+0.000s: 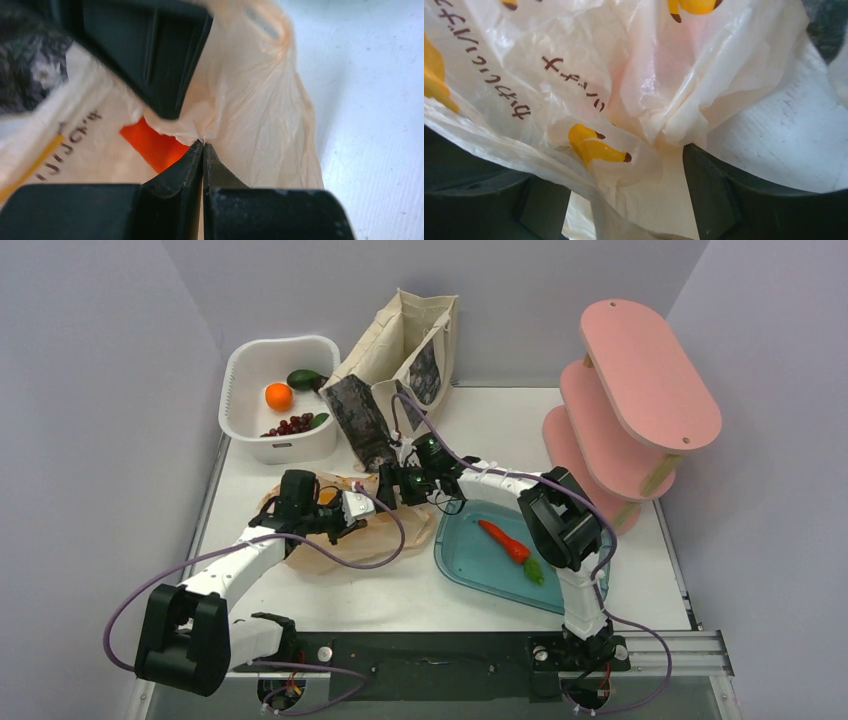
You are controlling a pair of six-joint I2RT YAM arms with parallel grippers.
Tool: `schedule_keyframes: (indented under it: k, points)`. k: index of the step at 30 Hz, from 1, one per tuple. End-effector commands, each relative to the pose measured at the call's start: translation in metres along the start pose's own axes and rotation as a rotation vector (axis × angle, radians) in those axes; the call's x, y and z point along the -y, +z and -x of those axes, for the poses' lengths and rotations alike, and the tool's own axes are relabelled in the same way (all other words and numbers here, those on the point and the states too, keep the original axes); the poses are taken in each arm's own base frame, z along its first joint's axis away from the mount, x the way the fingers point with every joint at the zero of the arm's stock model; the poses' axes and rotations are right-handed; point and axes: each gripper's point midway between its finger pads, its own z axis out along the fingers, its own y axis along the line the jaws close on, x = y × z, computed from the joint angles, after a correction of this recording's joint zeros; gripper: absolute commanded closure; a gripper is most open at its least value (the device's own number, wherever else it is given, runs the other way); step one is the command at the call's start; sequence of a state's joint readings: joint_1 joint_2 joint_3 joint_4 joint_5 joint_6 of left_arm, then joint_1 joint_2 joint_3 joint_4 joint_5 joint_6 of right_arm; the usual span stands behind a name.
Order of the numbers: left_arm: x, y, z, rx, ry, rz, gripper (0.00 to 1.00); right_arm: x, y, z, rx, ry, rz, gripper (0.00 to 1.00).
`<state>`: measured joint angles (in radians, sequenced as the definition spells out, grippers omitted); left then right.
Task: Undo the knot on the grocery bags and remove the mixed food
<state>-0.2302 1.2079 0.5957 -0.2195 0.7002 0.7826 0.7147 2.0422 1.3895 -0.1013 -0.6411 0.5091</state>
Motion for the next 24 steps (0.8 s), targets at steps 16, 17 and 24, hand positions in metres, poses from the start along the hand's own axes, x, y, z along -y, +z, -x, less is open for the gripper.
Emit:
schedule_keyframes:
  k: [16, 17, 24]
  points:
    - [-0.020, -0.014, 0.000, -0.039, -0.213, 0.131, 0.55, -0.007, 0.014, 0.004, 0.056, -0.037, -0.015, 1.00]
    - [-0.024, -0.018, -0.006, -0.042, -0.277, 0.159, 0.53, -0.006, 0.014, 0.003, 0.054, -0.034, -0.015, 1.00]
    - [-0.050, -0.021, -0.020, -0.069, -0.293, 0.319, 0.54, -0.014, 0.017, 0.009, 0.074, -0.031, 0.026, 1.00]
